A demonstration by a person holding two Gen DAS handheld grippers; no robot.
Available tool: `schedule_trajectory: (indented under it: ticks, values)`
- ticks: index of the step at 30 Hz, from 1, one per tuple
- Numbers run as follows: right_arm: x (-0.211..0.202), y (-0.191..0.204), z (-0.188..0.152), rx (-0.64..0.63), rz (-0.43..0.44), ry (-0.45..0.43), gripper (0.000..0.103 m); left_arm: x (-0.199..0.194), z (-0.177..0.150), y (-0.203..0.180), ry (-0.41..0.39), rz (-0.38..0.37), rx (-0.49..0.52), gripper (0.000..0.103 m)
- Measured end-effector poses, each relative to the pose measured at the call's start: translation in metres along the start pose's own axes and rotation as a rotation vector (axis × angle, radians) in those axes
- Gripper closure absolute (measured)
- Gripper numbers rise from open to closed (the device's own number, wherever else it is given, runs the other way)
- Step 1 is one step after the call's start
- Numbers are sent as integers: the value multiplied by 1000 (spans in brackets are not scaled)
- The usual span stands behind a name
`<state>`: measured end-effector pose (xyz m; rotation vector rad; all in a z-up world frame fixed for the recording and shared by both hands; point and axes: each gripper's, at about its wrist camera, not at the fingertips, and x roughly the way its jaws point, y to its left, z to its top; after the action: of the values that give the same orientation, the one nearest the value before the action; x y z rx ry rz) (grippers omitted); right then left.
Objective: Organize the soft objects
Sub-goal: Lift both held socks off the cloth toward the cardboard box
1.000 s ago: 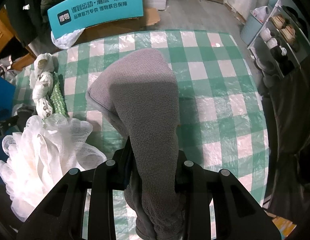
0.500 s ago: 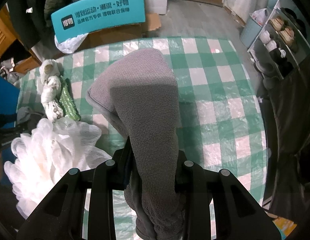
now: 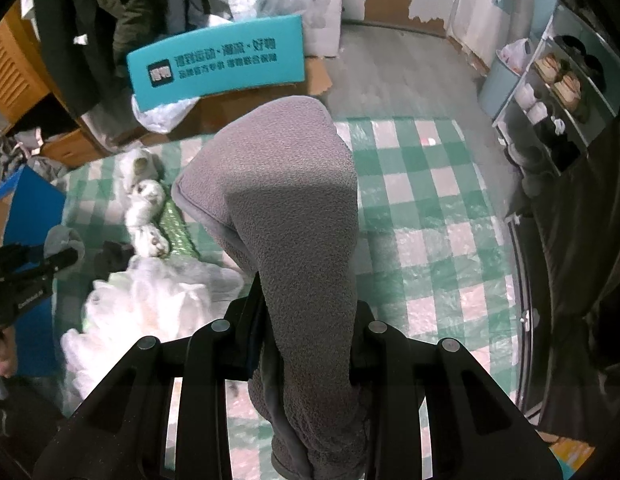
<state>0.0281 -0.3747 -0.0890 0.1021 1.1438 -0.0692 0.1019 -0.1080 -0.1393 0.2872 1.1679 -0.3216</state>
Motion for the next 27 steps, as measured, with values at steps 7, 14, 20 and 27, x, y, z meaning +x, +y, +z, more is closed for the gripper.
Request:
schedule_trajectory:
  ticks: [7, 14, 20, 27]
  values:
    - [-22, 13, -2, -19, 13, -37, 75, -30, -4, 2, -50, 17, 5, 75]
    - [-39, 30, -2, -47, 33, -69, 75, -58, -15, -3, -91, 73, 13, 75]
    - [-48, 50, -3, -87, 53, -79, 75, -80, -23, -10, -116, 87, 25, 75]
    - [-57, 72, -3, -128, 82, -93, 75, -100, -29, -2, -149, 107, 6, 75]
